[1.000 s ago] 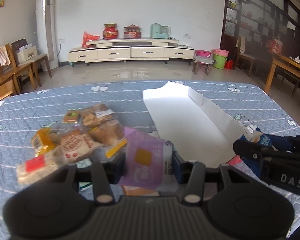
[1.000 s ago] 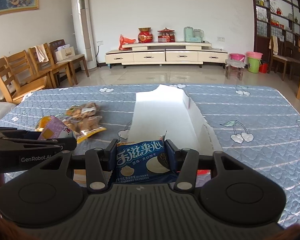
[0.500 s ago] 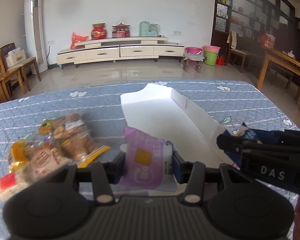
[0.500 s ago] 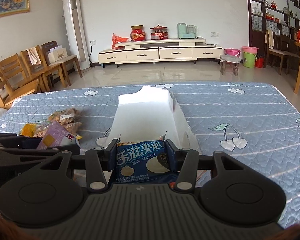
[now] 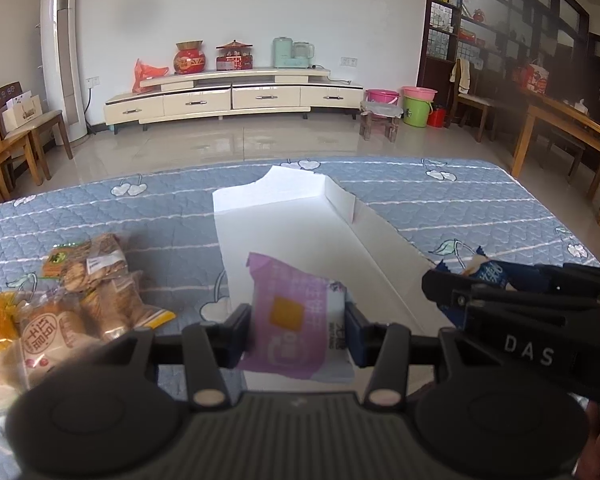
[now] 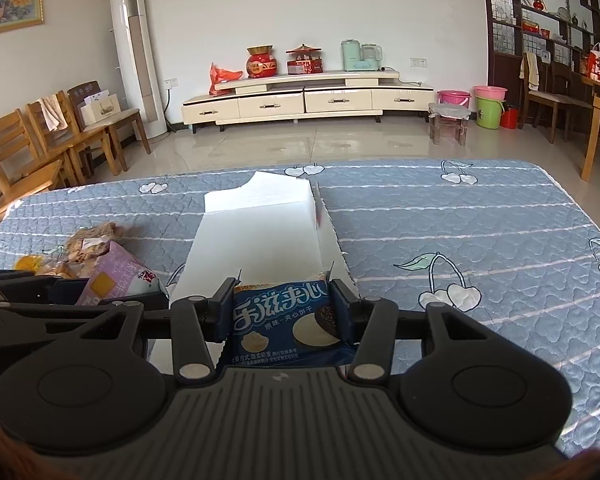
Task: Organize snacks
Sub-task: 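Carry the pink packet with the left tool while the right tool carries the blue box to the tray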
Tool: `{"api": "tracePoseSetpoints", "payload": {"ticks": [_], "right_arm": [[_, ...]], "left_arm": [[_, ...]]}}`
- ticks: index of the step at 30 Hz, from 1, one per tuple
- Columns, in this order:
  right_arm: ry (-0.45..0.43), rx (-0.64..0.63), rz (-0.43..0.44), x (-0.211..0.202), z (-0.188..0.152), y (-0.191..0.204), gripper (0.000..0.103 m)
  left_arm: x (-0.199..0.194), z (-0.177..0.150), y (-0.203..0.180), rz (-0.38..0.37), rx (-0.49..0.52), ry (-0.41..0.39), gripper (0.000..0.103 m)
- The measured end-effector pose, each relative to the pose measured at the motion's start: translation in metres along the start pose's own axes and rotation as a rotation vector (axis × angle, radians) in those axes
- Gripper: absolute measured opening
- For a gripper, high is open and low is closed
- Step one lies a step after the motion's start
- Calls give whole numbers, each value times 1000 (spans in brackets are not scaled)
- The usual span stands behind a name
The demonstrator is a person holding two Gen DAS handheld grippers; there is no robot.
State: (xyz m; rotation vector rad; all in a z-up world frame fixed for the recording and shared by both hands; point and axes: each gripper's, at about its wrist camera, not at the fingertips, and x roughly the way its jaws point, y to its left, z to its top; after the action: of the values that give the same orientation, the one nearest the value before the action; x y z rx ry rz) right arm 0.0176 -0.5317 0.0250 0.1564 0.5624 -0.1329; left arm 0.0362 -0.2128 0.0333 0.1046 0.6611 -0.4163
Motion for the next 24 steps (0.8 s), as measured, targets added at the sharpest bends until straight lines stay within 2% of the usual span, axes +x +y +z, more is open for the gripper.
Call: {"api": "tracePoseSetpoints", "payload": {"ticks": [12,24], "right_arm": [[19,12,4,16,2,-4,61],[35,13,-7,23,4,-3,61]], "left_arm": [[22,4,-1,1,-32,24,48],[29,-2,-8,-2,-12,42,48]]}}
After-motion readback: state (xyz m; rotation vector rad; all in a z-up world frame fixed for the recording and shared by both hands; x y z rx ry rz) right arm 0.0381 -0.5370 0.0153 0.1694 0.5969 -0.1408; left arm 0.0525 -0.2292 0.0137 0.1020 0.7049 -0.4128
